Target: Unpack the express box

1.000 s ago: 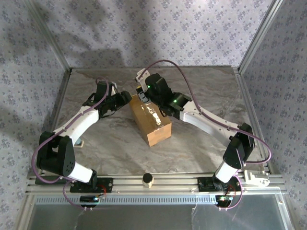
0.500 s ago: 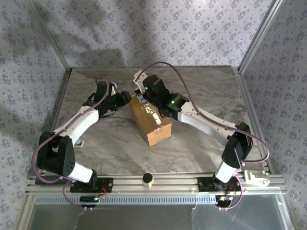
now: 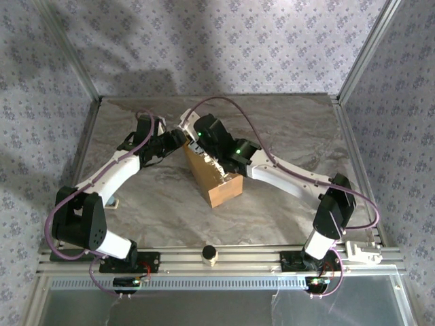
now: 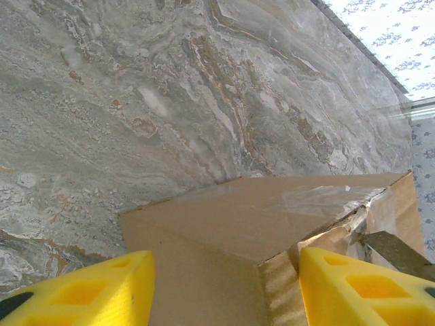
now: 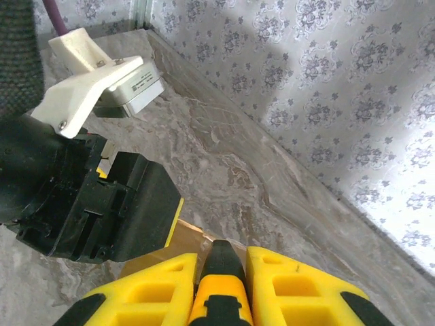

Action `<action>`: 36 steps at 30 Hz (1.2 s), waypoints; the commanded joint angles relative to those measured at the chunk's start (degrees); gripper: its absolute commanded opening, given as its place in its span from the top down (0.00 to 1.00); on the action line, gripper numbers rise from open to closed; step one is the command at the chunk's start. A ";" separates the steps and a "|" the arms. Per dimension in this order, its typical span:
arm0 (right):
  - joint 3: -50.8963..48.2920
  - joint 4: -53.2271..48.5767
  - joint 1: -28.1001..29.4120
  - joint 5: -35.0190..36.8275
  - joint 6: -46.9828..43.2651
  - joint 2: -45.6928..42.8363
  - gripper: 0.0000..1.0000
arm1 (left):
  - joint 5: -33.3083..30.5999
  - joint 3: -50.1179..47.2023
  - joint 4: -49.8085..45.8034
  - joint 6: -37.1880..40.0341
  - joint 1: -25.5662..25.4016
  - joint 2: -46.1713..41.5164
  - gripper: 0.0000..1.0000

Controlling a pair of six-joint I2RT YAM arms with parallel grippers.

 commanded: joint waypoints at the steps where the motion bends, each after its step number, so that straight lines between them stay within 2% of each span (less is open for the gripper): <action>1: -1.36 -2.06 0.88 4.22 -2.15 1.32 1.00 | -0.87 -1.20 -2.44 0.39 -0.26 -1.15 0.43; 12: -1.87 -2.29 2.71 8.22 -4.39 2.02 1.00 | -1.41 -2.79 -3.06 0.36 -0.17 -1.02 0.45; 24: -3.59 -3.91 3.24 10.12 -2.82 0.58 1.00 | -1.99 -3.74 -5.00 0.61 0.09 -2.09 0.46; 36: -7.36 -3.09 0.57 1.00 2.60 -4.71 1.00 | -0.80 0.72 -7.50 2.90 -0.88 -5.57 0.44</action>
